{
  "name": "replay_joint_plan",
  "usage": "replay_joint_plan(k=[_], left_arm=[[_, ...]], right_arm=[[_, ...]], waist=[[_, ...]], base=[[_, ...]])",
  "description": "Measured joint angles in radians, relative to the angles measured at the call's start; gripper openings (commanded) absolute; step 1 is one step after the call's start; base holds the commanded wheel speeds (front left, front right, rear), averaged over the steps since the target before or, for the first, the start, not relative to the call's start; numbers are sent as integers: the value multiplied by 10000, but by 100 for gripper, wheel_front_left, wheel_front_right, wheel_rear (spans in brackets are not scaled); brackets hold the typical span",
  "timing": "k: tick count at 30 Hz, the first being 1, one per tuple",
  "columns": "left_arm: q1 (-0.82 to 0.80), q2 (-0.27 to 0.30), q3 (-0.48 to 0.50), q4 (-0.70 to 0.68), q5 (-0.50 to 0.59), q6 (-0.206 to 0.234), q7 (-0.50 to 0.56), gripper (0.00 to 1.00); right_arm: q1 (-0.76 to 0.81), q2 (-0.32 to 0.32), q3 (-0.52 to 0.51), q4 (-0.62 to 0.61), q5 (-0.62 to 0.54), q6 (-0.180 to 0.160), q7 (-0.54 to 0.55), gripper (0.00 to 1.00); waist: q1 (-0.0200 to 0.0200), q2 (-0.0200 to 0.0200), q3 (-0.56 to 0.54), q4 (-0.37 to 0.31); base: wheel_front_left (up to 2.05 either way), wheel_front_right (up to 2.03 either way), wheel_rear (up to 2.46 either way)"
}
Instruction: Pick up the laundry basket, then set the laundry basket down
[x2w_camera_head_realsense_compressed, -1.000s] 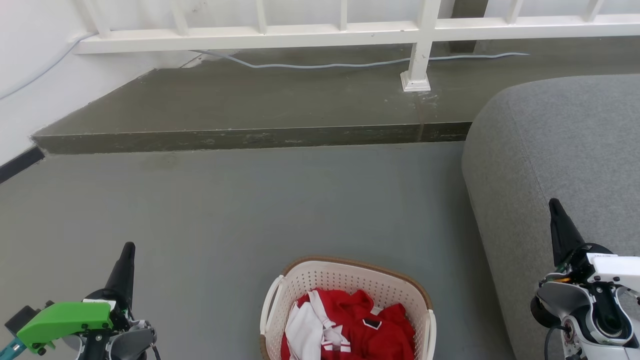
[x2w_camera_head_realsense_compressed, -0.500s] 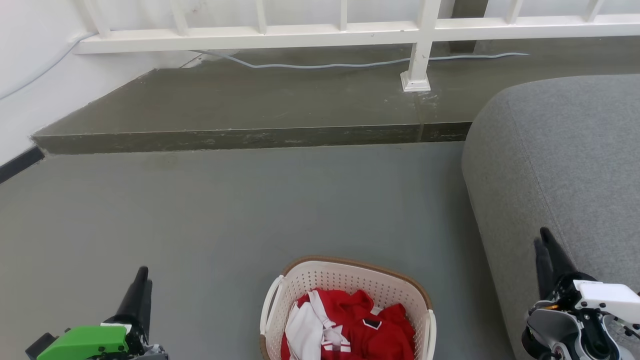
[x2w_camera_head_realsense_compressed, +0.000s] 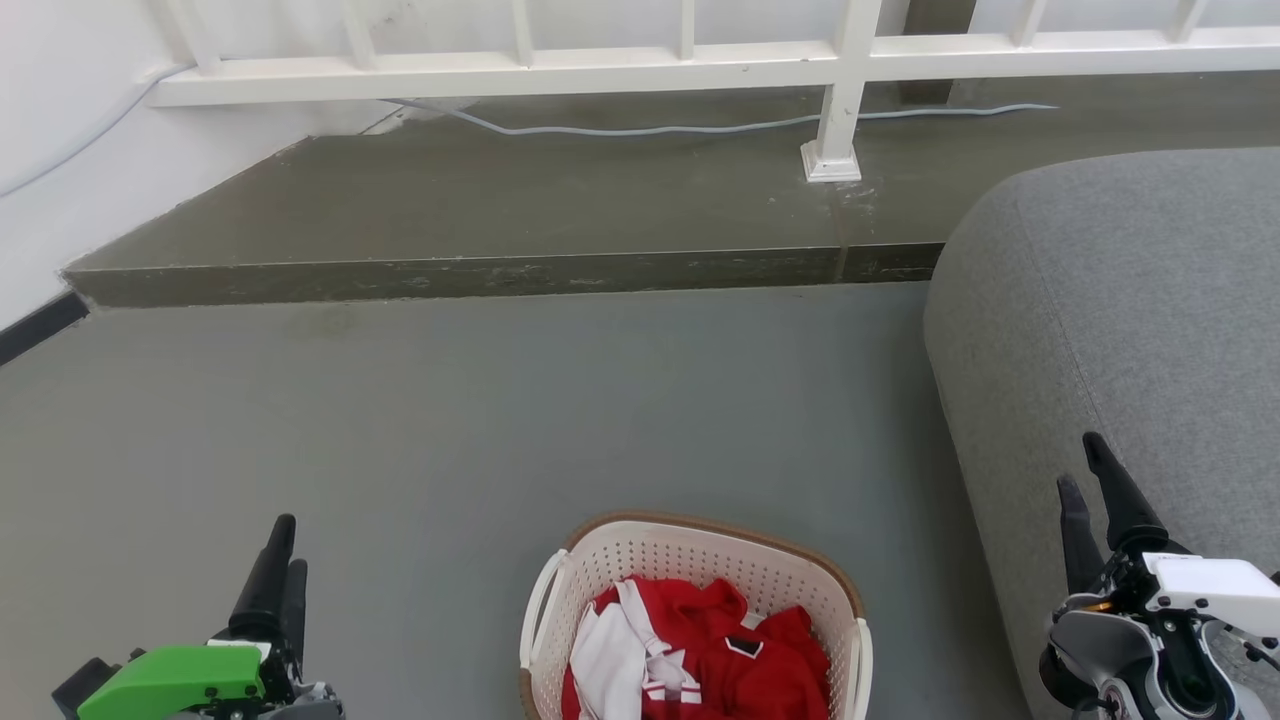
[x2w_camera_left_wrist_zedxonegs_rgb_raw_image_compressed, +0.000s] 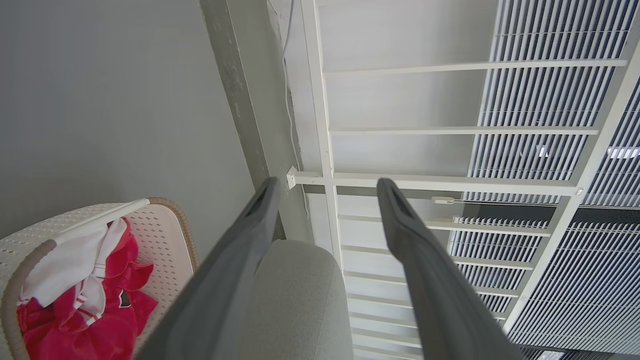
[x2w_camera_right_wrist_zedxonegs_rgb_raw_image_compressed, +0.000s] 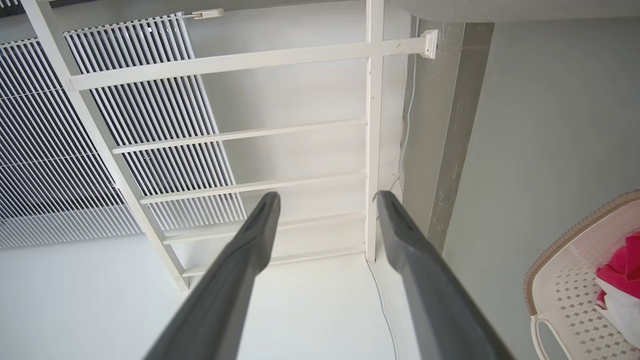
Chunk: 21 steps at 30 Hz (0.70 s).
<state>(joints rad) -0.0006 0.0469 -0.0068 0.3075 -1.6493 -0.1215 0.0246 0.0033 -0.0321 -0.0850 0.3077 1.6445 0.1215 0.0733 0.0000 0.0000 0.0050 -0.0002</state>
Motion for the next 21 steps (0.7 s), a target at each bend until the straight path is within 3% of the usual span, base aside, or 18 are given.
replay_joint_plan(k=[21], left_arm=[[-23, 19, -500, -462, 2251, 0, -621, 100]], right_arm=[[-30, -596, 949, -769, -1935, 0, -913, 100]], waist=[[0, 0, 54, 14]], base=[[0, 0, 0]])
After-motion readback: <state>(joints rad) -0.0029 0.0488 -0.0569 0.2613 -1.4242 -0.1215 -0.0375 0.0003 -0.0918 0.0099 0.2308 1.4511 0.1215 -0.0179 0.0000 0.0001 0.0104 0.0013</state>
